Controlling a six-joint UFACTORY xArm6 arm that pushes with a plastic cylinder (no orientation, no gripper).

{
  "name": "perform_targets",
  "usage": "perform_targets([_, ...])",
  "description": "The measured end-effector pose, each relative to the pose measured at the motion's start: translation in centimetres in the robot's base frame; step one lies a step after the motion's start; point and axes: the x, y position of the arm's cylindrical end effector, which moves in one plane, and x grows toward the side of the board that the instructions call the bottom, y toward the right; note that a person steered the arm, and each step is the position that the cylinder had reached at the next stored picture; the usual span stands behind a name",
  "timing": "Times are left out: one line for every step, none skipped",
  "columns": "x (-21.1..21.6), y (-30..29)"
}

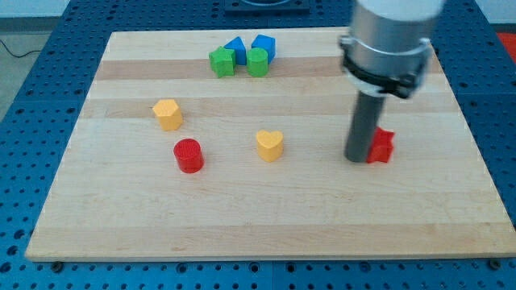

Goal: Move the red star to the bottom right corner of the board

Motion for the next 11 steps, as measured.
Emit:
perform_targets([-1.0,-1.8])
perform_targets([-4.1,-6.3])
perform_targets([-5.4,-5.8])
perform_targets([-4.2,-0.9])
perform_targets([-0.1,3.5])
perform_targets([1.3,5.1])
perform_targets([-1.5,3.6])
perform_targets([-1.9,5.9])
perform_targets([0.9,9.1])
perform_targets([3.8,9.6])
perform_targets([3.1,9.1])
